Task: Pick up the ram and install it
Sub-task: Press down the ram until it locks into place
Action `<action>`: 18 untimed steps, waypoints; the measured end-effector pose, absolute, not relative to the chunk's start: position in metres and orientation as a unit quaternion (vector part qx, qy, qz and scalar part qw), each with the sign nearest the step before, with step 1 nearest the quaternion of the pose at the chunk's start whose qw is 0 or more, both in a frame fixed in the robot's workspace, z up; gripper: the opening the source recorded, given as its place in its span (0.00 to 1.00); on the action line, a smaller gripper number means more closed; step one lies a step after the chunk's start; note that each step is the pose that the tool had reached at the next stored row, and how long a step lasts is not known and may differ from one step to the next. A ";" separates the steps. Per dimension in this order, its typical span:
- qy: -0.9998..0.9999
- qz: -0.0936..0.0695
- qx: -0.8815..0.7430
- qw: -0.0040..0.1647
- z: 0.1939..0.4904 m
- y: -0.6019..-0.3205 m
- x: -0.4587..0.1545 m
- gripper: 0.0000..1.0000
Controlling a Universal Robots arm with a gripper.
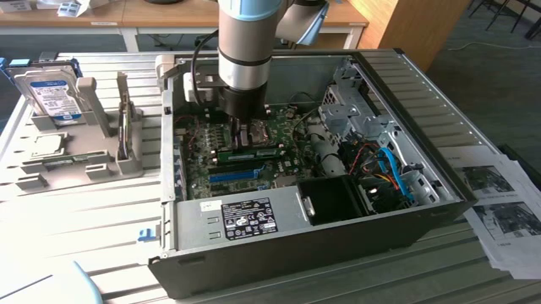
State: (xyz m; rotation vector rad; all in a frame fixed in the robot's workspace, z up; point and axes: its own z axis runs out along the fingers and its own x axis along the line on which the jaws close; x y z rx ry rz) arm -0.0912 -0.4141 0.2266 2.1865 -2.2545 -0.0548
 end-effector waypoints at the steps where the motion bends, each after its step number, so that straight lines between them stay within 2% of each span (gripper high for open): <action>1: -0.718 -0.018 0.696 0.000 0.226 -0.414 -0.091 0.09; 18: -0.718 -0.017 0.696 0.000 0.224 -0.415 -0.091 0.09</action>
